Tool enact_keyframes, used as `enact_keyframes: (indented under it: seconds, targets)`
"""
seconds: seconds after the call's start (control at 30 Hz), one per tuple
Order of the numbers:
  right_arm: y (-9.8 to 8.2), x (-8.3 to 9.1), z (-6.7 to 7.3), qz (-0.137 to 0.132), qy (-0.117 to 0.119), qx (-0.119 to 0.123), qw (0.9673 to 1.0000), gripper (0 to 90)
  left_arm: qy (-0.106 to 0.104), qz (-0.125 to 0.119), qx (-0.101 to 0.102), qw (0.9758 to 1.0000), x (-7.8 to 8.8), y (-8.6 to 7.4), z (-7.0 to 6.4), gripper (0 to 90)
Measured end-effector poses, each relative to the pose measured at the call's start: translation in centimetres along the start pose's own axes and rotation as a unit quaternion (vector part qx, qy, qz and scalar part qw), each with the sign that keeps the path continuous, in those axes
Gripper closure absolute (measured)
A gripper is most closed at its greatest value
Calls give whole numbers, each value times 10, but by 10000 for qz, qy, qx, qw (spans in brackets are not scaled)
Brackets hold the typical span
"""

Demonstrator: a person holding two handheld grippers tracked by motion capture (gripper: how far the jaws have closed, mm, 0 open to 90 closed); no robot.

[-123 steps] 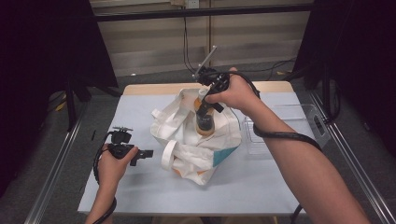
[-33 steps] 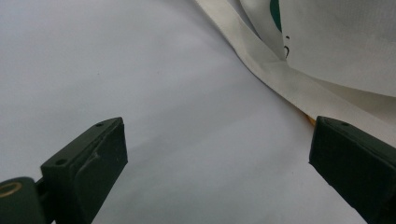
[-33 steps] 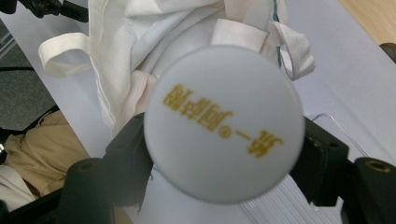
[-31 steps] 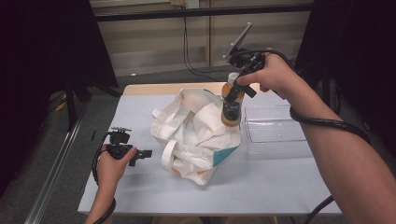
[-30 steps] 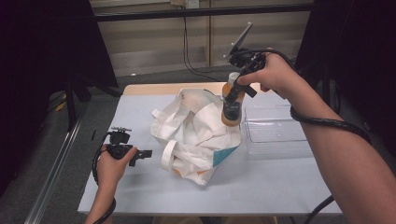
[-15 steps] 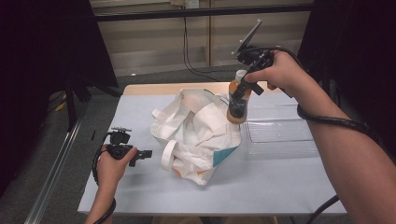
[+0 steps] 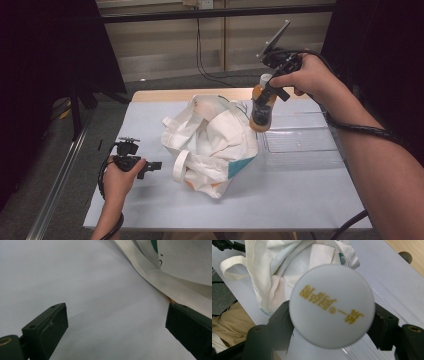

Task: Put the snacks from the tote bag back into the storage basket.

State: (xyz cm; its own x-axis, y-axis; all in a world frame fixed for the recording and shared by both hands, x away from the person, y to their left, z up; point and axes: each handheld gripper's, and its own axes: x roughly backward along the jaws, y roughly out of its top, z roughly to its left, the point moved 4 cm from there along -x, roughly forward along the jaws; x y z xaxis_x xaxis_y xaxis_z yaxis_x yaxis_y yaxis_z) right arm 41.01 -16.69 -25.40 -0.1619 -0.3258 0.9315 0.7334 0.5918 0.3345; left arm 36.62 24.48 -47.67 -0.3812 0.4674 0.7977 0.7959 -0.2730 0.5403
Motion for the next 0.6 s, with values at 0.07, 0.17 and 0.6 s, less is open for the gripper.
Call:
enact_keyframes:
  seconds: [0.07, 0.17, 0.6]
  targets:
    - [-1, 0, -1, -11, -48, 27, 10000, 302, 8, -41, 66, 10000, 1, 0, 0, 42]
    - [-3, 0, -3, -20, -48, -6, 10000, 302, -34, -49, 30, 10000, 3, 1, 1, 42]
    - [-11, -2, -12, 1, -109, -60, 9999, 302, 35, -167, -9, 9999, 5, 3, -1, 39]
